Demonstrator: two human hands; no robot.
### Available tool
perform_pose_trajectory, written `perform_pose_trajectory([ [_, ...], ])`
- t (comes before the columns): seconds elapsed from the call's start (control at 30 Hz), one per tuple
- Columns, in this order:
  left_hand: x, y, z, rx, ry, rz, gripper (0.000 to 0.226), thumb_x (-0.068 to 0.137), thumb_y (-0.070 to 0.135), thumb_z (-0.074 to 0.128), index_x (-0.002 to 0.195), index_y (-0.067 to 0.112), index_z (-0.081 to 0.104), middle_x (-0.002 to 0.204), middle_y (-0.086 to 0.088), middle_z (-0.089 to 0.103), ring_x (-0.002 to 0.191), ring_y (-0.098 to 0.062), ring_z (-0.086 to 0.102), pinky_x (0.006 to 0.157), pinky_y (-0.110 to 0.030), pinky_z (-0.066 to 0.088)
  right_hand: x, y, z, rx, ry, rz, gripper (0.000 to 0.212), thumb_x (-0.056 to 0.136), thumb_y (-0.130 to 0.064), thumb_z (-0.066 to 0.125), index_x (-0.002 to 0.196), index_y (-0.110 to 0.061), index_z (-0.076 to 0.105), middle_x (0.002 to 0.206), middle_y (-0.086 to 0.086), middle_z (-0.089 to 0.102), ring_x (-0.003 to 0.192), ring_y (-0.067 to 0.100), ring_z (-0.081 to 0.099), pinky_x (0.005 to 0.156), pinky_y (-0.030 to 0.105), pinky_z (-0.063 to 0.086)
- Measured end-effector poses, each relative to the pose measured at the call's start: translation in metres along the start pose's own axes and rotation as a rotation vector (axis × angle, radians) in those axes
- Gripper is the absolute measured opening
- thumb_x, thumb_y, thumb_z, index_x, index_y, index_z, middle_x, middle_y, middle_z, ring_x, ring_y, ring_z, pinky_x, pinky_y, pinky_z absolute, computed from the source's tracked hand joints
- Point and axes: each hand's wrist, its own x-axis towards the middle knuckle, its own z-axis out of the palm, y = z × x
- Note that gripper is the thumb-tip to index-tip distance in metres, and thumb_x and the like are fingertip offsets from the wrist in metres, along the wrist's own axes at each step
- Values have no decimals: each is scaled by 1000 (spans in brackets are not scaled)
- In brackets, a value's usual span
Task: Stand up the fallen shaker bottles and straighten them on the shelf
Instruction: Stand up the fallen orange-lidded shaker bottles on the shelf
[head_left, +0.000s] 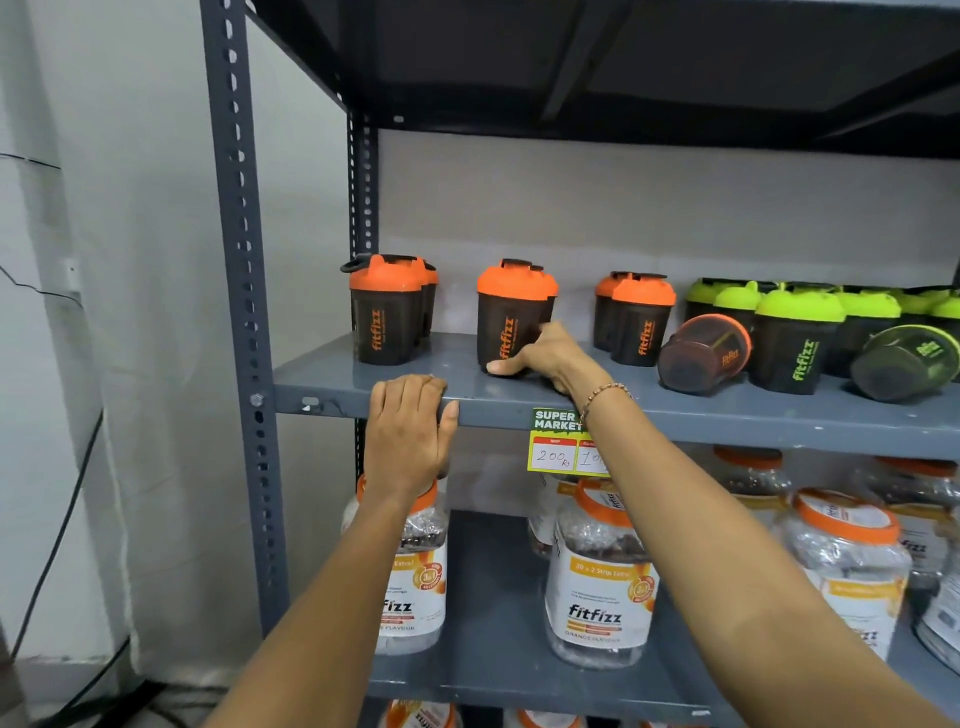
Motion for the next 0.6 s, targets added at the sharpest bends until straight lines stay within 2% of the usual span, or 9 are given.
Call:
perform_pose_trajectory([
  [0.27,-1,-3,5,-2,9,-11,34,93,35,40,102,10,63,99,-8,66,92,-25,58,91,-34,34,2,1,1,-100,-4,19,63,58,-5,88,114,0,60,111,17,69,106,33,63,98,46,51],
  [0.37,-1,-2,4,-14,-11,-30,34,93,35,40,102,11,63,100,-8,66,93,-25,59,92,-34,34,-4,0,2,-131,1,14,62,62,-10,88,116,0,58,114,16,67,108,33,62,98,46,51],
  [0.47,-1,1,2,-69,-18,-76,33,92,35,41,101,11,62,101,-7,66,94,-23,58,95,-33,33,-17,-4,-1,-178,-22,1,71,64,-22,88,123,-3,54,121,14,64,113,30,60,101,45,49],
  [0.53,0,3,0,-128,-12,-108,30,92,32,42,101,12,62,102,-6,65,98,-22,56,99,-34,32,-28,-3,-8,-171,-2,-40,75,67,-26,87,129,-4,51,131,12,61,121,29,57,105,41,45],
  [0.6,0,8,-1,-165,0,-126,28,93,27,41,102,12,63,106,-5,64,105,-22,56,108,-37,29,-43,1,-22,-142,121,-120,67,73,-26,82,130,-6,54,133,9,61,123,25,57,100,31,42],
])
